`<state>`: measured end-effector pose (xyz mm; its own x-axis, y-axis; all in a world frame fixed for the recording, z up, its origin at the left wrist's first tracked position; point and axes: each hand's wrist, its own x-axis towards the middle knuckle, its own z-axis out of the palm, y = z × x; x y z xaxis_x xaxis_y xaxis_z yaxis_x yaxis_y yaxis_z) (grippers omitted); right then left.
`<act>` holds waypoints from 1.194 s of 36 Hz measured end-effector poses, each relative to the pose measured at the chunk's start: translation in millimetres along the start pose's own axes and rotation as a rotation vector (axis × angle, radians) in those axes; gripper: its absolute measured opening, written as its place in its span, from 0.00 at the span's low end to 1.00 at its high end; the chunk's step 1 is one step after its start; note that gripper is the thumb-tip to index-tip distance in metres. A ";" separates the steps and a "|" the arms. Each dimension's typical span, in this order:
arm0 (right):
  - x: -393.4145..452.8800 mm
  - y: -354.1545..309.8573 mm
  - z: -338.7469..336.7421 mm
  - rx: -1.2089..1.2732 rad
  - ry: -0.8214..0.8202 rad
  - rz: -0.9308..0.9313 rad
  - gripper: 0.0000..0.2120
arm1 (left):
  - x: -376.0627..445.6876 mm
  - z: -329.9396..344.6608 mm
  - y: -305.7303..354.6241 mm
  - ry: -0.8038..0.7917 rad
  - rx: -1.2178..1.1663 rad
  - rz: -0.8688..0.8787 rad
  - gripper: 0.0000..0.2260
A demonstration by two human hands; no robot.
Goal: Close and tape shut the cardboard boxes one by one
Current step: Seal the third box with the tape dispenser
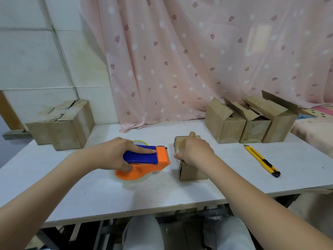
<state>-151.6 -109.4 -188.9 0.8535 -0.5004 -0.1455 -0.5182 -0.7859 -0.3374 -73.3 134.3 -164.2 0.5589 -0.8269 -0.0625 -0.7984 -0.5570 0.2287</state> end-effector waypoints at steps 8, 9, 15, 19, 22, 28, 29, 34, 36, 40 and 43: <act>-0.3 1.3 -23.7 0.078 -0.066 -0.013 0.42 | 1.9 0.4 -2.0 0.009 -0.004 -0.013 0.35; -1.6 4.4 -27.3 0.139 -0.075 -0.013 0.43 | 1.0 0.6 -3.5 0.022 -0.016 -0.007 0.35; -4.6 22.6 -32.9 0.433 -0.104 -0.026 0.35 | -3.7 3.6 -2.0 0.057 -0.022 0.008 0.37; -5.0 31.8 -36.7 0.597 -0.135 -0.003 0.37 | -4.6 3.7 2.0 0.058 -0.039 0.001 0.37; -2.7 44.9 -38.7 0.665 -0.142 0.008 0.33 | -2.7 4.5 4.6 0.058 -0.048 0.014 0.37; -1.5 83.3 -31.1 0.891 -0.289 -0.024 0.19 | 2.7 4.8 10.2 0.035 -0.063 0.026 0.37; -2.5 88.0 -26.8 0.936 -0.320 -0.040 0.16 | 5.0 5.1 11.8 0.034 -0.061 0.036 0.37; -7.4 94.3 -13.3 0.957 -0.332 -0.086 0.11 | 16.4 5.1 16.5 0.027 -0.053 0.072 0.40; -8.3 92.6 -17.2 0.883 -0.330 -0.113 0.12 | 18.4 3.9 16.4 0.016 -0.064 0.065 0.39; -11.9 84.2 -25.0 0.680 -0.206 -0.221 0.13 | 24.5 4.3 18.7 0.002 -0.050 0.049 0.37; -15.4 76.0 -23.0 0.213 0.038 -0.426 0.24 | 27.4 4.3 19.7 0.002 -0.028 0.042 0.37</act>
<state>-205.4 -169.9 -191.0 0.9829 -0.1658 0.0795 -0.0967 -0.8337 -0.5437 -74.7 100.4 -165.5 0.5253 -0.8495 -0.0502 -0.8149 -0.5191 0.2579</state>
